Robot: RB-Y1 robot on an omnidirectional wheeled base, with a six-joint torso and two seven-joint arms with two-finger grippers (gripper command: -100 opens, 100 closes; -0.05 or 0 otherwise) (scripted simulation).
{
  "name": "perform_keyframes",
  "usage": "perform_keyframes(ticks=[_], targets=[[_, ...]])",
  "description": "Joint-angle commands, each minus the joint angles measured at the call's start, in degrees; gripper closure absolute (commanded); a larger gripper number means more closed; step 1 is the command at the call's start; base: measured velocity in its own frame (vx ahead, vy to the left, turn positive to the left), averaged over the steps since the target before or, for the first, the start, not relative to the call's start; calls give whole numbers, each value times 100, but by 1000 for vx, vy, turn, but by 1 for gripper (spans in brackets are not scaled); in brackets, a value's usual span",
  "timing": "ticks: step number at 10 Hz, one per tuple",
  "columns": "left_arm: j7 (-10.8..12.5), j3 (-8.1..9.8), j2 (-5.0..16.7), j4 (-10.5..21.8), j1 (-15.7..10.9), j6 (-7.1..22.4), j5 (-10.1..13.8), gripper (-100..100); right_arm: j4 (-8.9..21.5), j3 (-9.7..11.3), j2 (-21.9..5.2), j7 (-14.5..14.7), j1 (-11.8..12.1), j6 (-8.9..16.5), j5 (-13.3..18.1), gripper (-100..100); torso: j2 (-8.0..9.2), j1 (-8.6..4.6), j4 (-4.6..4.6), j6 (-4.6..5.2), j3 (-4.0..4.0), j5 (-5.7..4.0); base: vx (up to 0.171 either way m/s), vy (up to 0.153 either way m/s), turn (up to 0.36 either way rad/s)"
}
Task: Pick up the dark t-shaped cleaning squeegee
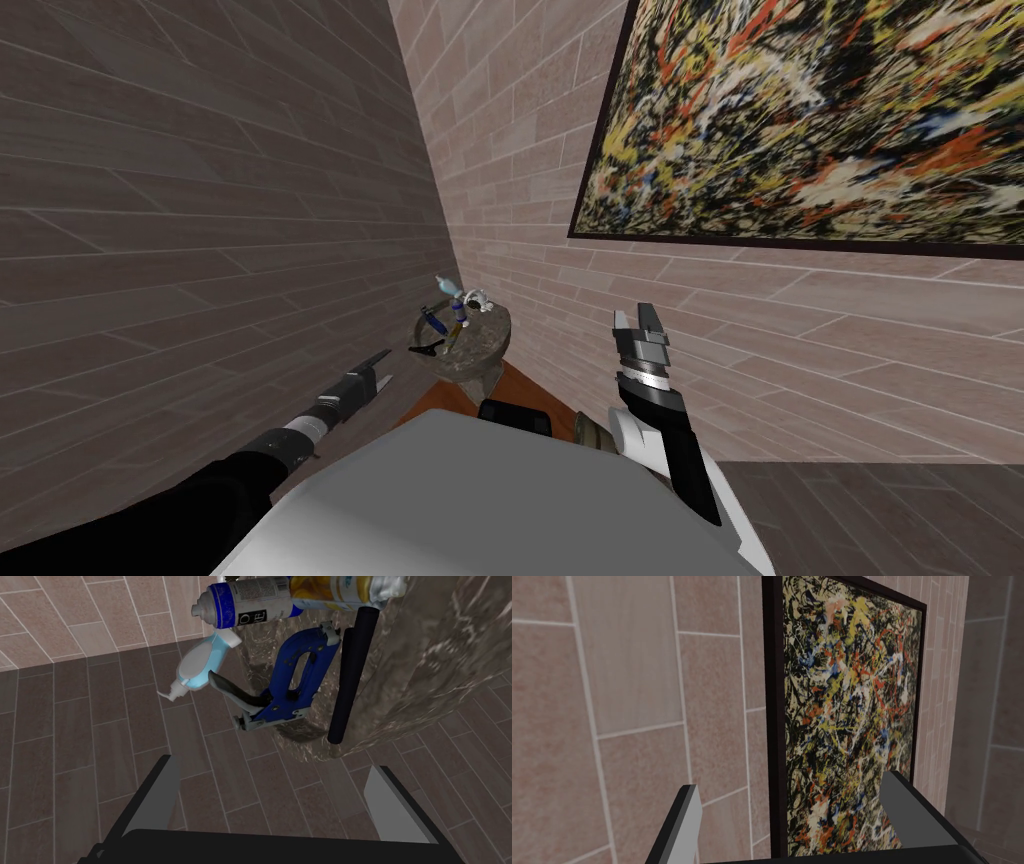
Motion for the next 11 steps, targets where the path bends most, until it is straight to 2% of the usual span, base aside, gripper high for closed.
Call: perform_keyframes(ticks=[1, 2, 3, 7, 8, 10, 11], targets=[[99, 84, 179, 27, 285, 134, 160, -100, 0, 0, 0, 0, 0, 0, 0, 0, 0, 0, 0, 0, 0, 0, 20, -7, -184], [201, 170, 352, 60, 418, 266, 304, -100, 0, 0, 0, 0, 0, 0, 0, 0, -5, 1, -1, 4, -2, 1, 85, -21, -370], [201, 170, 352, 60, 501, 266, 304, -100, 0, 1, 0, 0, 0, 0, 0, 0, -25, 0, -5, 7, -14, 0, 100, -5, -123], [632, 453, 1006, 213, 1228, 815, 824, -100, 0, 0, 0, 0, 0, 0, 0, 0, -24, 13, -6, 5, -14, 3, 63, 22, -229], [632, 453, 1006, 213, 1274, 815, 824, -100, 0, 0, -1, 0, 0, 0, 0, 0, -23, 17, -5, 2, -13, 5, 39, 37, -32], [847, 566, 1297, 290, 1610, 1084, 1051, -100, 0, 0, 0, 0, 0, 0, 0, 0, -15, 10, -3, 1, -9, 3, 41, 25, -172], [847, 566, 1297, 290, 1610, 1084, 1051, -100, 0, 0, 0, 0, 0, 0, 0, 0, -17, 11, -4, 2, -10, 3, 33, 31, -95]])
